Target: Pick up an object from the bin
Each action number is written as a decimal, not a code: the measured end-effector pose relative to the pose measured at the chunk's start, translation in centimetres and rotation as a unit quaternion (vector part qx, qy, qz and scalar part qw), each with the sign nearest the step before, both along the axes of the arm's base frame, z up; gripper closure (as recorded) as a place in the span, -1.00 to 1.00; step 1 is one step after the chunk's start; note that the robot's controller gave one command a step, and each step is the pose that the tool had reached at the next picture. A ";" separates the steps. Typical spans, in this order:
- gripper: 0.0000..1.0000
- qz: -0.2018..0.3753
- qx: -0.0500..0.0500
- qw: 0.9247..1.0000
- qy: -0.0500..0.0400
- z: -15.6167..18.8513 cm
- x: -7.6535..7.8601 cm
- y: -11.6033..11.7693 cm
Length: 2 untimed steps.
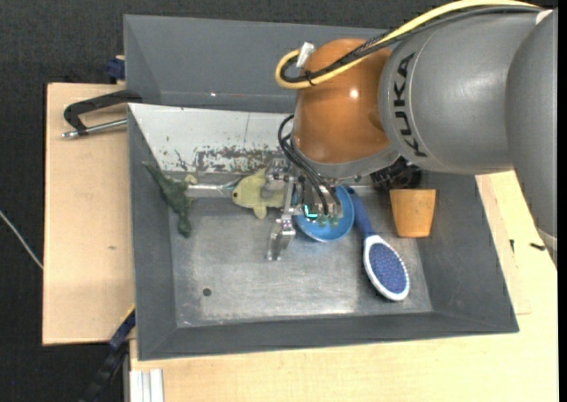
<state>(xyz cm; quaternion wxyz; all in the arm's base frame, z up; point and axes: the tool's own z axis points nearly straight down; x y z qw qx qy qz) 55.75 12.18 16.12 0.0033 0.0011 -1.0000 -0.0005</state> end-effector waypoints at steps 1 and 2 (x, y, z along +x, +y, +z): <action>-1.00 -0.021 0.000 1.000 -0.003 -4.9 3.3 -4.5; -1.00 -0.081 0.001 0.997 -0.006 -7.6 2.9 -6.5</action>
Offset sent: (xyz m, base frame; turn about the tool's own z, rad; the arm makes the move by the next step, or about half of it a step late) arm 0.0313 -0.0430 -0.0473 0.0375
